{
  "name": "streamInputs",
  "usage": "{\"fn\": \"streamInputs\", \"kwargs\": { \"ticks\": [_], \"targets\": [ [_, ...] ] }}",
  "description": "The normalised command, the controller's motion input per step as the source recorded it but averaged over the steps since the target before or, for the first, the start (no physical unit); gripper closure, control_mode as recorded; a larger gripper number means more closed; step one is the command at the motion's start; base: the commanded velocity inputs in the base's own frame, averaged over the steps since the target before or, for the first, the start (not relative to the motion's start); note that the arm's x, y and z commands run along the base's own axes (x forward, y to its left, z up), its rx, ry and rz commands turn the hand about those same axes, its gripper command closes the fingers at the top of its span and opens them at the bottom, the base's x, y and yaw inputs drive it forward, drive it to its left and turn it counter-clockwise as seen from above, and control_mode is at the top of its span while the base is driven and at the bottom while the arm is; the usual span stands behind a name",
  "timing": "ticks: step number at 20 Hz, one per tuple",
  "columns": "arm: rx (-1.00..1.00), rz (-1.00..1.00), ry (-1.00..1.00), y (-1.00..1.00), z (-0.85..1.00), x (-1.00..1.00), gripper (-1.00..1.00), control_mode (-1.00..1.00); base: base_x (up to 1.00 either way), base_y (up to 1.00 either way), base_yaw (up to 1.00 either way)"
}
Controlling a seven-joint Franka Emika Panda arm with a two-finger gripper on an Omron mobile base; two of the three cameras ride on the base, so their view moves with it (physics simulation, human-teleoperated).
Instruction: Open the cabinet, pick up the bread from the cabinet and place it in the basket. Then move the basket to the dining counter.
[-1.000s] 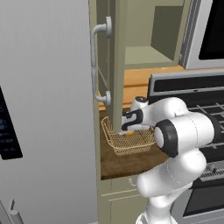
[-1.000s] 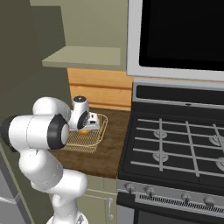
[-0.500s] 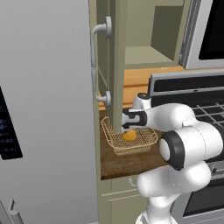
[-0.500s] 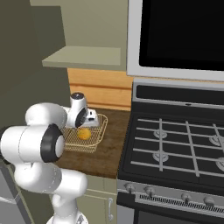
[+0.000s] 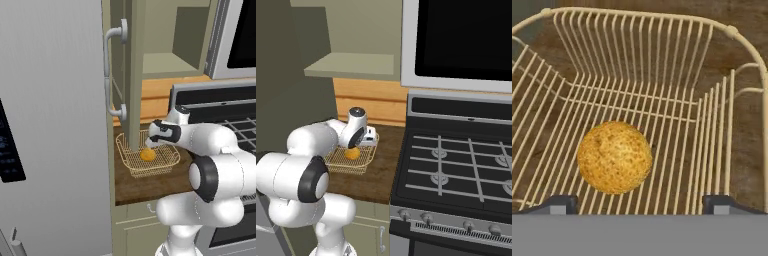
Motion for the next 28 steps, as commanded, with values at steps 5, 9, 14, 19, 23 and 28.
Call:
{"fn": "streamInputs", "kwargs": {
  "ticks": [5,9,14,19,23,28],
  "targets": [
    [0.15,-0.03,-0.01,-0.45,0.17,0.04,-1.00,-1.00,0.00,0.00,0.00],
    [0.12,-0.01,0.00,-0.50,0.01,0.04,-1.00,-1.00,0.00,0.00,0.00],
    [0.08,0.00,0.00,-0.30,0.00,0.10,-1.00,-1.00,0.00,0.00,0.00],
    [0.01,0.00,0.00,-0.01,-0.20,0.30,-1.00,-1.00,0.00,0.00,0.00],
    [0.01,0.00,0.03,0.00,-0.41,0.24,-1.00,-1.00,0.00,0.00,0.00],
    [0.02,0.00,0.00,0.00,-0.28,0.21,-1.00,-1.00,0.00,0.00,0.00]
  ]
}}
